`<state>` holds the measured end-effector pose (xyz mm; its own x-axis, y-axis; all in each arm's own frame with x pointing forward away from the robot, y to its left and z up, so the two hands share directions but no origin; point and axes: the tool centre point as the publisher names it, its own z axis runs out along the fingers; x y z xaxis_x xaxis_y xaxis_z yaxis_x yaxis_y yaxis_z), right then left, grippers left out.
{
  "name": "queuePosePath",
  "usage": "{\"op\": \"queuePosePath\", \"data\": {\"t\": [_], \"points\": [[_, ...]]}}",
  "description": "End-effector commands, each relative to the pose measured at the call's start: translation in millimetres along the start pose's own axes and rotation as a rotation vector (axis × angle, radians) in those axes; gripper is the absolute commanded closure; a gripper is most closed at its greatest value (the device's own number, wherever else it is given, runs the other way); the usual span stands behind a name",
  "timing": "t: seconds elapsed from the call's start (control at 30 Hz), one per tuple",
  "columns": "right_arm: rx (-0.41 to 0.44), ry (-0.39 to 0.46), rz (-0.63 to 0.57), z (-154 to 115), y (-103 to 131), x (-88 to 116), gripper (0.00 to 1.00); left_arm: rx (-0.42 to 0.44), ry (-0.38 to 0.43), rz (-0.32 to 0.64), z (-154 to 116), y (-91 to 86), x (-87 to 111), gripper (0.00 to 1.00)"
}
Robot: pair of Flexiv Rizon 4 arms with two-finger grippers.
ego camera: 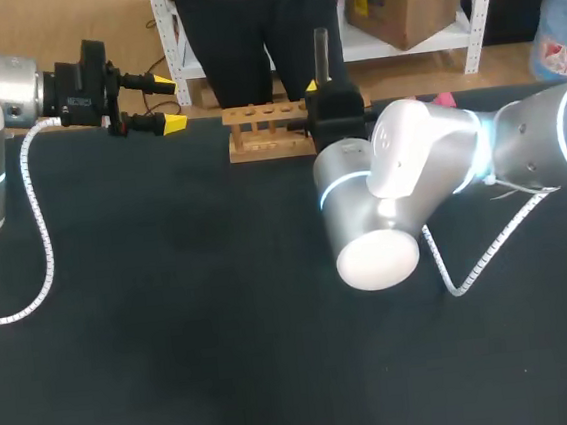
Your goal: Grasp the test tube, adjust it, and insert it.
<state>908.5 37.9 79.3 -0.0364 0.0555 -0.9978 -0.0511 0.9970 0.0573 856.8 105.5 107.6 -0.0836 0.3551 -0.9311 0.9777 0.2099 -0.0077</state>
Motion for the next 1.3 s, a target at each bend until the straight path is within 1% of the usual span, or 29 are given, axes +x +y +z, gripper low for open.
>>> {"op": "queuePosePath", "data": {"t": [0.03,0.07,0.1,0.13,0.47,0.83,1.1,1.3], "points": [[-0.231,0.003,0.002,-1.3,-3.2,2.8,0.6,0.001,-0.001,0.001,0.1,0.5,0.6,0.0],[-0.228,0.005,0.001,-1.7,-3.4,2.7,0.39,0.001,-0.001,0.001,0.1,0.5,0.6,0.0],[-0.227,0.006,0.001,-2.1,-3.5,2.5,0.1,0.001,-0.001,0.001,0.1,0.5,0.6,0.0],[-0.226,0.008,0.001,-2.5,-3.7,2.3,0.0,0.001,-0.001,0.001,0.1,0.5,0.6,0.0],[-0.221,0.026,0.0,-11.3,-6.3,-1.9,0.0,0.001,-0.001,0.001,0.1,0.5,0.6,0.0],[-0.222,0.058,0.01,-34.0,-13.5,-12.8,0.0,0.001,-0.001,0.001,0.1,0.5,0.6,0.0],[-0.279,0.107,0.054,-50.8,-17.0,-19.2,0.0,0.001,-0.001,0.001,0.1,0.5,0.6,0.0],[-0.376,0.161,0.081,-64.3,-22.3,-23.3,0.0,0.001,-0.001,0.001,0.1,0.5,0.6,0.0]]}}
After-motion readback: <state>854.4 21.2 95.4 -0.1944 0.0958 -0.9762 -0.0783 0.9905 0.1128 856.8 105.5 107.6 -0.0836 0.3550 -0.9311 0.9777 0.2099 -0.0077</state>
